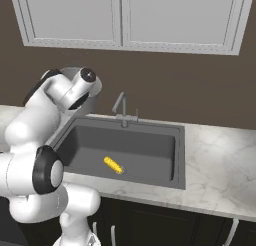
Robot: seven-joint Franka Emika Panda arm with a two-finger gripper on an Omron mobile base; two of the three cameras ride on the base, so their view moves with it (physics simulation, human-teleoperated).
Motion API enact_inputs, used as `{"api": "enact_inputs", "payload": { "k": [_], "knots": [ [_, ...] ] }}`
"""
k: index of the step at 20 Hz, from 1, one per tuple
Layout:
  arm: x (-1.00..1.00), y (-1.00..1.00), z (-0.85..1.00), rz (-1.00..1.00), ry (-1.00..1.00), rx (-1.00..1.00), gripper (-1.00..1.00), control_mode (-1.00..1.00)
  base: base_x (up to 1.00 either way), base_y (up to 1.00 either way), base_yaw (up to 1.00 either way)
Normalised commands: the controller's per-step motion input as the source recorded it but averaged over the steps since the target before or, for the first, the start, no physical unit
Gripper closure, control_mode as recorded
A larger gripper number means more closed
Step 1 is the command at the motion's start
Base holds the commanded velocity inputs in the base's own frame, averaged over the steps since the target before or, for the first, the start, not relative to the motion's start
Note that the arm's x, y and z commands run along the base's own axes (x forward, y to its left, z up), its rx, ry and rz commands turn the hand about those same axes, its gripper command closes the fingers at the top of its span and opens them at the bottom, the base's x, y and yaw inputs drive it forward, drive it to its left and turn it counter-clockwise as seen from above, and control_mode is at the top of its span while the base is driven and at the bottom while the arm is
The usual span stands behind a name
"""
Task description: Dump the corn from the pot into the sink. Then turn on the water and wash the corn. Then turn off the water and put the corn back in the pot.
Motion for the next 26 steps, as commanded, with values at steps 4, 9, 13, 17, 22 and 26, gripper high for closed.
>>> {"api": "enact_inputs", "payload": {
  "k": [4, 9, 13, 17, 22, 26],
  "knots": [
    [-0.05, 0.25, -0.11, 0.03, 0.0, -0.22, 1.0, -1.0, 0.0, 0.0, 0.0],
    [0.0, 0.24, -0.06, 0.03, 0.0, -0.14, 1.0, -1.0, 0.0, 0.0, 0.0],
    [0.0, 0.23, -0.06, 0.02, 0.0, -0.12, 1.0, -1.0, 0.0, 0.0, 0.0],
    [0.0, 0.27, -0.12, 0.01, 0.0, -0.11, 1.0, -1.0, 0.0, 0.0, 0.0],
    [-0.03, 0.27, -0.05, 0.0, 0.0, -0.08, 1.0, -1.0, 0.0, 0.0, 0.0],
    [-0.02, 0.28, -0.01, 0.0, 0.0, -0.04, 1.0, -1.0, 0.0, 0.0, 0.0]
  ]
}}
